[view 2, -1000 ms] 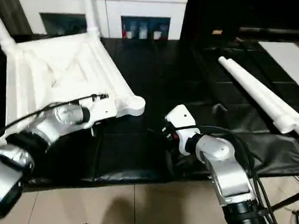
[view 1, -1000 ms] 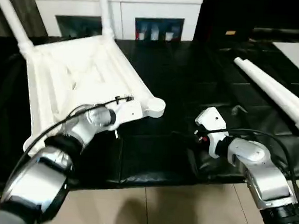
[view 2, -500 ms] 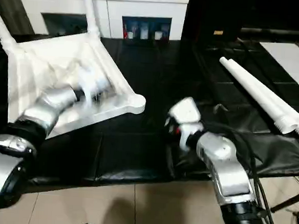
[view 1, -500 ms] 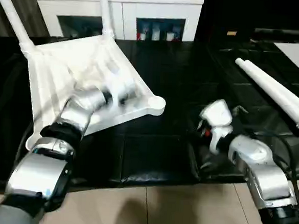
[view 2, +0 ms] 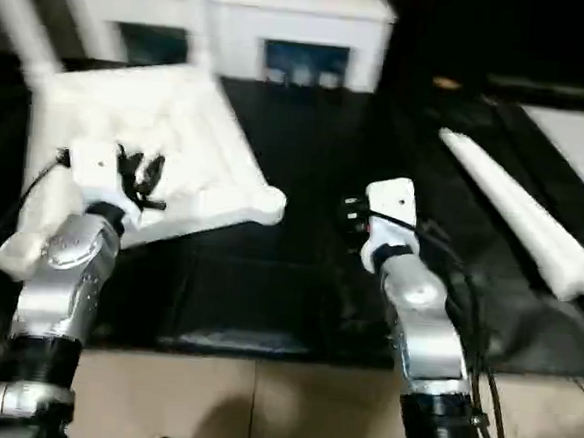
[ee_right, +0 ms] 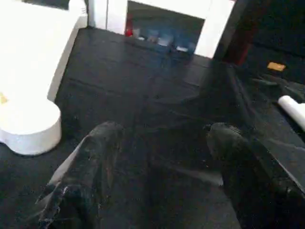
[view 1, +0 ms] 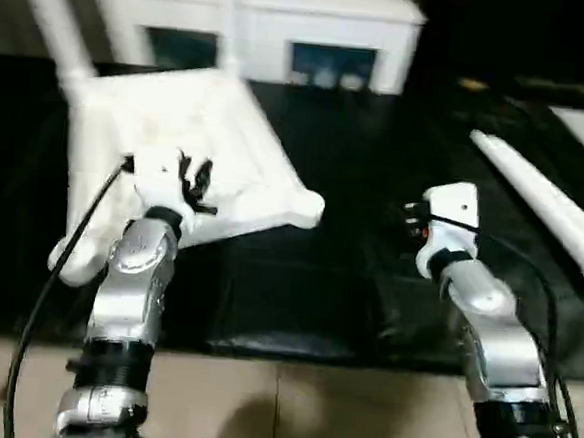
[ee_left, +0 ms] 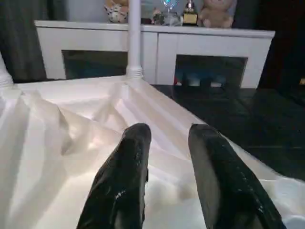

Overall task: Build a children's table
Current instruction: Rotate table base, then pick table leg

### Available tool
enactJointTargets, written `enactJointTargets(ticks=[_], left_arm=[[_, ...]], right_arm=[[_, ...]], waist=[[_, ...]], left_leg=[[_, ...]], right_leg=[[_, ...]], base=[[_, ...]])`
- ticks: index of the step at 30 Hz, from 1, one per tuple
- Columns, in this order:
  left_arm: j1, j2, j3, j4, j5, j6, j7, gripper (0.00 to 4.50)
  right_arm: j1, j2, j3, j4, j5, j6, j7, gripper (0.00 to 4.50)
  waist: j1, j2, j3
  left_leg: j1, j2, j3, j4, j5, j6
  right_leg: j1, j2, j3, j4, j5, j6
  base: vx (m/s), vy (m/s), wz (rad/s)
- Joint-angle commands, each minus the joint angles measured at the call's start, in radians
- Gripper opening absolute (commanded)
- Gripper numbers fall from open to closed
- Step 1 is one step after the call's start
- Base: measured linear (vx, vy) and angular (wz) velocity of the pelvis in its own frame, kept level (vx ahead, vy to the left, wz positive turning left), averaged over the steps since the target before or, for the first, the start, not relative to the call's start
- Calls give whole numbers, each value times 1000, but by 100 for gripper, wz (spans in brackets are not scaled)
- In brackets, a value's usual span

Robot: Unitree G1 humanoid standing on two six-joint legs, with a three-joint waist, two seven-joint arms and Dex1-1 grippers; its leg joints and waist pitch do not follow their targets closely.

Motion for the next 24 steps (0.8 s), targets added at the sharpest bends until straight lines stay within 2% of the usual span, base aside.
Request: enactJointTargets(ticks=[1, 2, 3, 4, 5, 6, 7, 8, 9, 10, 11, 12, 13, 14, 15, 16, 17, 18, 19, 20, 21, 22, 23, 24], left_arm=[[9, -2, -11, -21, 4, 35, 17, 162], [7, -1, -22, -20, 19, 41, 10, 162], [5, 0, -26, -19, 25, 39, 6, 162], [4, 2, -34, -23, 34, 43, 1, 162], [3, 3, -39, -27, 39, 46, 0, 162], [3, 5, -44, -30, 44, 42, -2, 162], [6, -3, -40, -41, 28, 62, 3, 162], [5, -7, -37, -52, 23, 84, 17, 162], [8, -8, -40, -67, 11, 97, 15, 162], [9, -8, -42, -73, 6, 101, 13, 162], [12, -3, -53, -86, 4, 114, 6, 162], [12, 1, -60, -91, 0, 129, -3, 162], [13, -2, -59, -97, -16, 127, -15, 162], [13, -4, -57, -99, -18, 127, -14, 162], [12, -8, -53, -101, -25, 125, -16, 162], [11, -9, -51, -101, -27, 125, -16, 162], [10, -8, -49, -102, -28, 122, -19, 162], [11, -7, -49, -104, -30, 122, -23, 162], [12, -6, -49, -105, -32, 122, -25, 162], [12, -6, -49, -105, -32, 122, -25, 162], [12, -3, -51, -109, -31, 127, -25, 162], [12, -3, -51, -109, -31, 127, -25, 162], [12, -1, -52, -112, -33, 130, -26, 162], [14, 4, -59, -121, -38, 137, -23, 162]], right_arm=[[-8, 5, -8, -12, -10, 15, -9, 323], [-12, -1, -15, -10, -12, 16, -12, 323], [-13, -3, -19, -8, -14, 17, -16, 323], [-13, -8, -23, -6, -13, 23, -20, 323], [-13, -11, -26, -6, -12, 27, -22, 323], [-13, -16, -24, -4, -19, 32, -27, 323], [-13, -12, -31, 1, -16, 25, -37, 323], [-12, -3, -42, 2, -8, 26, -49, 323], [-9, 0, -42, -1, -4, 29, -47, 323], [-9, 0, -40, -1, -4, 30, -45, 323], [-6, -4, -28, -3, -10, 27, -39, 323], [-4, -3, -22, -4, -10, 21, -32, 323], [0, 5, -13, -11, 5, 25, -13, 323], [0, 10, -12, -14, 12, 30, -7, 323], [1, 24, -16, -20, 29, 44, -4, 323], [1, 30, -19, -23, 36, 50, -3, 323], [0, 46, -29, -29, 57, 64, -5, 323], [-3, 51, -32, -30, 63, 69, -9, 323], [-5, 54, -33, -31, 66, 71, -12, 323], [-5, 54, -33, -31, 66, 71, -12, 323], [-13, 46, -28, -25, 61, 65, -9, 323], [-13, 46, -28, -25, 61, 65, -9, 323], [-15, 41, -26, -21, 58, 61, -7, 323], [-23, 33, -30, -13, 51, 65, -5, 323]], waist=[[16, -11, -41], [10, 9, -60], [4, 49, -80], [-1, 68, -95], [-37, 72, -96], [-38, 56, -83], [-44, 55, -95], [-36, 41, -91], [-24, 27, -94], [2, -38, -84], [28, -64, -86], [55, -52, -77], [52, -48, -78], [49, -45, -75], [35, -38, -68], [30, -14, -78], [26, -4, -78], [16, -5, -68], [-1, 7, -44], [-16, 12, -17], [-26, 16, -14], [-6, 33, -7], [13, 32, -1], [56, 30, 6]], left_leg=[[17, -2, 77, 16, -209, 32], [33, 43, 71, -59, -243, 49], [63, 103, 19, -169, -156, 84], [114, 227, -112, -268, -124, 186], [160, 296, -184, -290, -43, 274], [176, 248, -184, -249, 190, 390], [200, 269, -148, -227, 429, 440], [165, 193, -83, -209, 536, 453], [148, 131, -55, -199, 525, 445], [52, -38, 40, -101, 298, 375], [15, -66, 63, -46, 83, 298], [31, -51, 52, -73, -23, 93], [32, -40, 37, -123, -4, -11], [35, -34, 35, -150, -3, -33], [39, -20, 28, -192, 14, -51], [54, -12, 25, -213, 12, -67], [59, -4, 25, -222, -3, -66], [74, 6, 29, -241, -81, -81], [186, 9, 82, -224, -302, -147], [264, 39, 76, -239, -456, -159], [302, 81, 56, -267, -553, -139], [273, 206, 22, -381, -757, -96], [227, 262, 33, -454, -856, -93], [214, 245, 96, -475, -972, -46]], right_leg=[[55, -197, 25, -223, -502, -177], [100, -205, 1, -222, -456, -101], [126, -130, -56, -198, -264, -13], [81, -61, -61, -67, -156, 45], [-16, -38, -10, 63, -171, 76], [-109, -30, 72, 129, -228, 37], [-156, -60, 150, 139, -147, 18], [-130, -55, 185, 97, 15, 14], [-103, -53, 198, 41, 100, -5], [-30, -65, 221, -69, 302, -115], [16, -98, 247, -109, 283, -160], [23, -122, 255, -100, 288, -25], [52, -124, 243, -87, 249, 213], [57, -119, 244, -94, 228, 298], [60, -92, 234, -103, 228, 376], [61, -64, 217, -108, 206, 397], [56, -62, 213, -113, 184, 384], [57, -46, 199, -137, -6, 353], [-24, 47, 213, -193, -466, 310], [-73, 71, 167, -217, -640, 219], [-82, 67, 133, -200, -630, 184], [-23, -1, 107, -61, -488, 129], [32, -27, 112, 84, -347, 102], [53, -52, 125, 142, -208, 91]], base=[[-34, -231, 45], [-15, -215, 46], [-11, -196, 68], [-11, -196, 68], [-4, -240, 72], [4, -246, 64], [4, -246, 64], [-24, -234, 41], [-43, -279, 9], [-43, -279, 9], [-47, -274, -2], [-57, -266, -7], [-57, -266, -7], [-63, -238, -16], [-74, -204, -16], [-74, -204, -16], [-87, -163, -5], [-88, -97, 0], [-88, -97, 0], [-139, -40, -36], [-118, 35, -80], [-118, 35, -80], [-45, 48, -92], [-38, -28, -68]])
